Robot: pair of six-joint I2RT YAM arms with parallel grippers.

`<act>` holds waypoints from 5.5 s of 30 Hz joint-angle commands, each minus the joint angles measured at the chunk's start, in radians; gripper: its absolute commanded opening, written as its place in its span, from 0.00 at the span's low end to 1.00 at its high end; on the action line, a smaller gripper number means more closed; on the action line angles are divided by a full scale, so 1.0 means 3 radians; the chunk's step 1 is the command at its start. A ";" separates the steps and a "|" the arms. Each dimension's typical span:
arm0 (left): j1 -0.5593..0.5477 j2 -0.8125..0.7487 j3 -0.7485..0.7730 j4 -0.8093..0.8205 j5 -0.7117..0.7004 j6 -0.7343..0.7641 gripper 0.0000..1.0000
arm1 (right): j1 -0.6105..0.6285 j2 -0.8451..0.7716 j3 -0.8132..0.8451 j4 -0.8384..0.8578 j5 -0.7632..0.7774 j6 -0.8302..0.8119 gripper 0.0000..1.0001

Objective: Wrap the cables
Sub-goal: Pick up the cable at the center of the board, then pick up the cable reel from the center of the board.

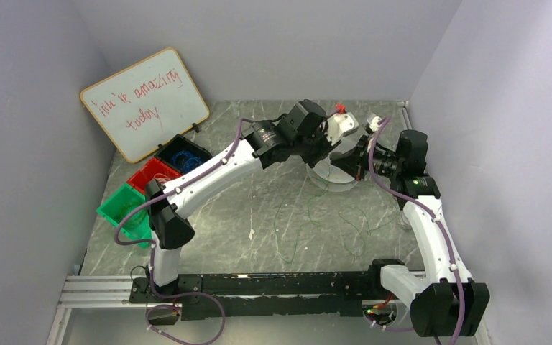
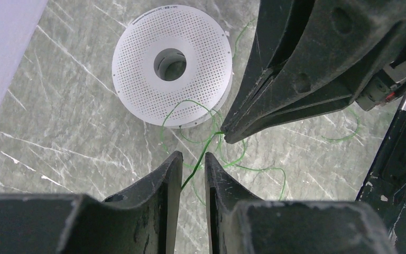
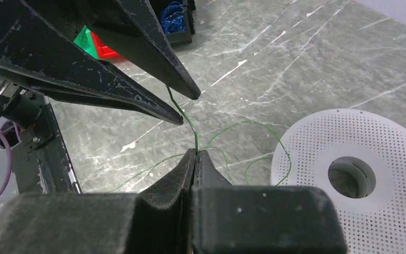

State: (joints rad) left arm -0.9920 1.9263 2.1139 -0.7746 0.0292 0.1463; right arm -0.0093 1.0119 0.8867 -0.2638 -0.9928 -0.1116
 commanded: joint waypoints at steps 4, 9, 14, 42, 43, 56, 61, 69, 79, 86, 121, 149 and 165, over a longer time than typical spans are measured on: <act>-0.0032 -0.0121 -0.0088 0.0059 -0.0008 0.0110 0.25 | 0.0006 -0.0015 0.0112 0.0194 0.0011 0.0084 0.00; -0.0053 -0.0114 -0.0153 0.0152 -0.0192 0.0054 0.04 | 0.0006 0.0000 0.0095 0.0241 -0.0051 0.0143 0.00; -0.0053 -0.0079 -0.0096 0.0202 -0.0337 -0.0206 0.03 | 0.0011 0.0076 0.0071 0.0277 -0.0098 0.0170 0.00; -0.0058 0.0063 0.0073 0.0082 -0.0144 -0.0806 0.03 | 0.0095 0.0099 0.0045 0.0310 -0.0256 0.0186 0.00; -0.0058 0.0058 0.0061 0.0082 -0.0130 -0.0801 0.02 | 0.0095 0.0099 0.0046 0.0312 -0.0248 0.0190 0.00; -0.0058 -0.0030 -0.0041 0.0061 0.0131 -0.0702 0.03 | 0.0081 0.0068 0.0034 0.0386 -0.0142 0.0256 0.00; -0.0053 -0.0092 -0.0080 0.0070 0.0006 -0.0688 0.04 | 0.0042 0.0021 0.0059 0.0349 -0.0157 0.0242 0.00; 0.0100 -0.0269 -0.0109 0.0087 0.0059 -0.0708 0.37 | -0.0221 -0.0068 0.0079 0.0328 -0.0179 0.0272 0.00; 0.0420 -0.0288 -0.0260 0.0505 -0.0333 -0.0035 0.94 | -0.0854 -0.0289 0.0151 0.0244 -0.0336 0.0361 0.00; 0.0502 -0.0045 -0.1211 0.1496 -0.0154 0.0868 0.93 | -0.1358 -0.0494 0.0223 0.0155 -0.0373 0.0362 0.00; 0.0211 0.1003 -0.1975 0.3725 -0.0251 0.2843 0.89 | -0.1874 -0.0322 0.0245 0.0059 -0.0763 0.0486 0.00; 0.0144 0.0710 -0.1906 0.3537 -0.0794 0.2630 0.05 | -0.1867 -0.0295 0.0326 0.0071 -0.0869 0.0604 0.00; 0.0467 -0.1231 -0.2594 0.2027 -0.1138 0.2594 0.03 | -0.0826 0.0134 0.1175 -0.1102 -0.0099 -0.0146 0.00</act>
State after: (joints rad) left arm -0.8555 1.7111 1.3514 -0.0986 -0.2752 0.8787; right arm -0.3637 0.9840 1.1408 -0.4450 -1.1156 -0.0391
